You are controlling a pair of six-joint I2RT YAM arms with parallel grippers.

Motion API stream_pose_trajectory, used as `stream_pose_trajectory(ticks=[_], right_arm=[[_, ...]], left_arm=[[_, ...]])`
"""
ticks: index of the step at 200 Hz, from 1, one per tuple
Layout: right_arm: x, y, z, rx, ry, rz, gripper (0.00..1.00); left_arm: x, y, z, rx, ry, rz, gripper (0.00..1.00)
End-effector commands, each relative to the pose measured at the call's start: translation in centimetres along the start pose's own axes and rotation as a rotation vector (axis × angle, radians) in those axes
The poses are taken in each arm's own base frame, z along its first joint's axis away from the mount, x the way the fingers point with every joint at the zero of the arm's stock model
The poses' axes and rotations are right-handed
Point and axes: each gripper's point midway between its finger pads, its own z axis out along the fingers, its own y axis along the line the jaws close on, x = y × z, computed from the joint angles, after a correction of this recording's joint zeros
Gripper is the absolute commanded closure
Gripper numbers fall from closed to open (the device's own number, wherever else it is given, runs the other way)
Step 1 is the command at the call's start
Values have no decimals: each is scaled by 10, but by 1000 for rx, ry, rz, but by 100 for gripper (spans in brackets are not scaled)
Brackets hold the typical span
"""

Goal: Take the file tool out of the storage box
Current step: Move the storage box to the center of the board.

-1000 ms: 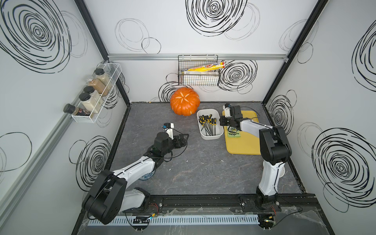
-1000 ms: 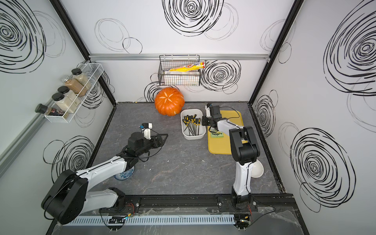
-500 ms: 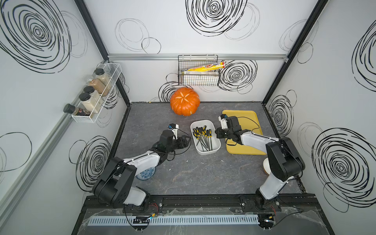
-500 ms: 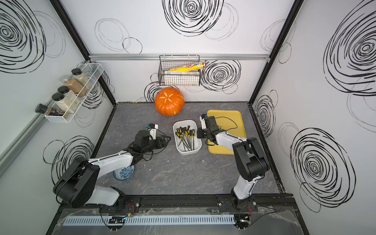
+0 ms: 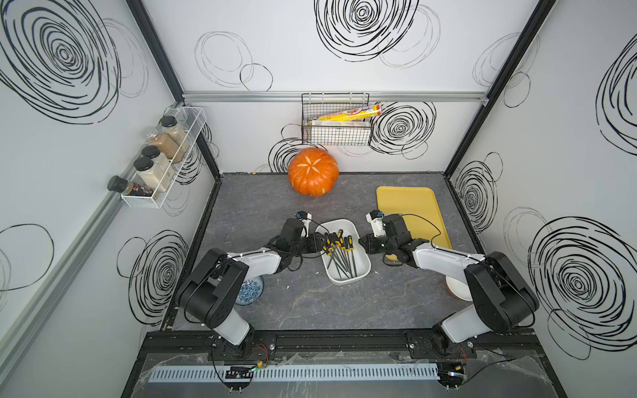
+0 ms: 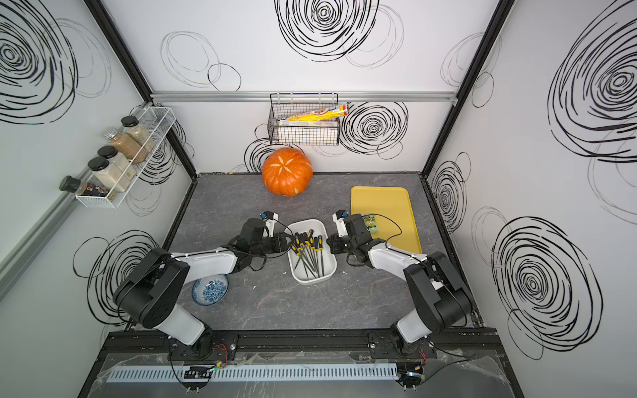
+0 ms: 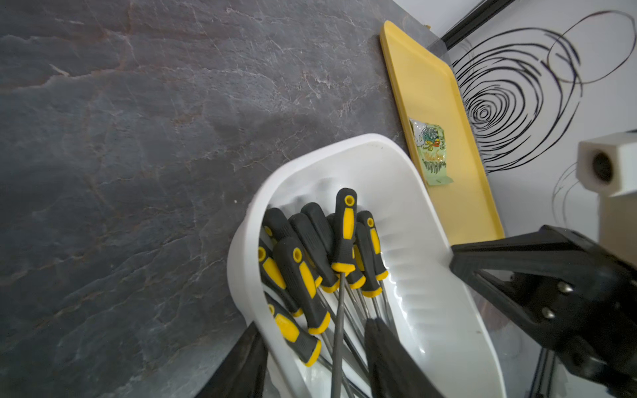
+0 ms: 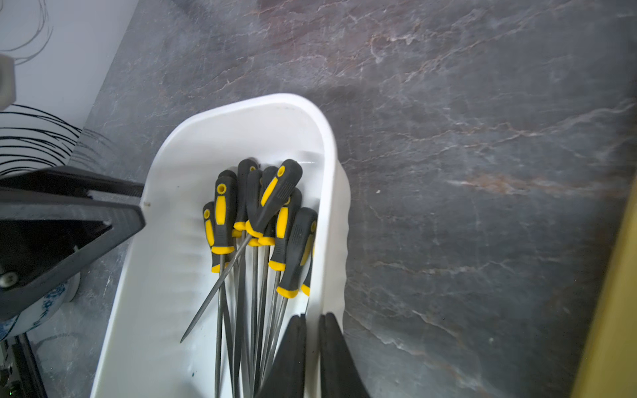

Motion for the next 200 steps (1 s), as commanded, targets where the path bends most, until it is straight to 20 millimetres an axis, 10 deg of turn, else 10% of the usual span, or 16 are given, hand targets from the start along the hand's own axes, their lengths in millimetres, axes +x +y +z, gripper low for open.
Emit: stream_pose_trajectory(ticks=[1,90,169,200], right_arm=[[28,25,1,-90,71,3,86],[48,41,-1,-152,95,-5,75],[21,39,-27,-94,-55,-58,57],[12,33,-38,-45,-113,-81,57]], left_arm=[[-6,-6,6,5,-8,38,57],[-14,8,0,-77,-30,51,67],[-38,12,-35,-213,-151,94,44],[-42,-30,-61,-293,-242,239,49]])
